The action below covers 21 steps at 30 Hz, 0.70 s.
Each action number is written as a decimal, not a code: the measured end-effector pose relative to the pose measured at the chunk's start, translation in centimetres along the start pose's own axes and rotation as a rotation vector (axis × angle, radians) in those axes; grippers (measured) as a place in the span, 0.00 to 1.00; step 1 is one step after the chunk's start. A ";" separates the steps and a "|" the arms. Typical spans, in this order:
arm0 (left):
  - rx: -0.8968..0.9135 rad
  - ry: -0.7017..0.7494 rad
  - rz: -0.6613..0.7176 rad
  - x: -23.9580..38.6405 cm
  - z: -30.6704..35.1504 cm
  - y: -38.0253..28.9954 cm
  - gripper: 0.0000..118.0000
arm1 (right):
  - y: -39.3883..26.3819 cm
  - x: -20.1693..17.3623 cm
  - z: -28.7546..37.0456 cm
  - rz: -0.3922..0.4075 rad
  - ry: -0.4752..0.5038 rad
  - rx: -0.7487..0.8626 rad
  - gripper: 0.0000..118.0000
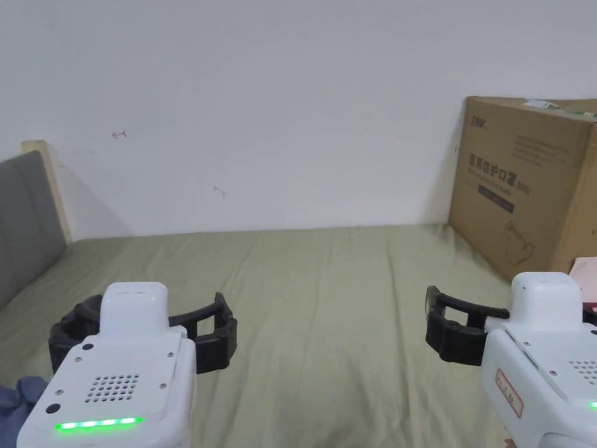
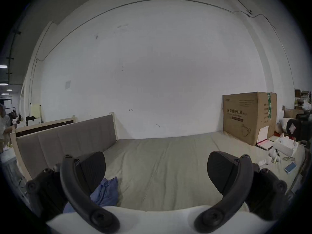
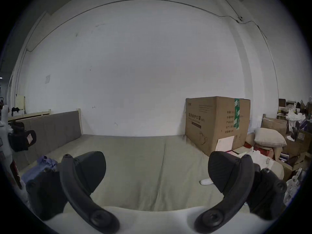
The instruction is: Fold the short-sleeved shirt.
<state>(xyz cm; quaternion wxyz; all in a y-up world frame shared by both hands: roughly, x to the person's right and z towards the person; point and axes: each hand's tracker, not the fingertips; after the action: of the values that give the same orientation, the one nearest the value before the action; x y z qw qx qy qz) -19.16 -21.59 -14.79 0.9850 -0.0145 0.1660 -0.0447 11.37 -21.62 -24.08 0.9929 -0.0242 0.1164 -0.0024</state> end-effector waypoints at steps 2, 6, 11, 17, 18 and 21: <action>0.006 -0.004 0.008 0.0 0.1 0.0 1.00 | 0.1 -0.1 0.0 -0.003 0.006 0.001 1.00; 0.010 -0.010 0.018 0.2 -0.2 0.1 1.00 | 0.2 -0.3 -0.7 0.006 0.022 0.006 1.00; 0.025 -0.034 0.014 0.5 -1.5 -0.1 1.00 | 0.3 0.2 -2.4 -0.002 0.056 0.011 1.00; 0.009 -0.035 0.027 0.9 -3.0 0.4 1.00 | 0.1 0.6 -3.8 -0.015 0.032 -0.025 1.00; 0.004 -0.044 0.031 0.8 -3.1 0.5 1.00 | 0.1 0.6 -3.8 -0.018 0.025 -0.027 1.00; -0.016 -0.057 0.022 0.7 -3.3 0.6 0.77 | 0.0 1.0 -3.9 -0.032 0.047 -0.048 0.91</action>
<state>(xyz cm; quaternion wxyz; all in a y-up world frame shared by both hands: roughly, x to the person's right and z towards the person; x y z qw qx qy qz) -19.55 -21.13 -18.12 0.9896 -0.0218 0.1384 -0.0319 11.43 -21.81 -28.06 0.9889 -0.0497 0.1391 -0.0158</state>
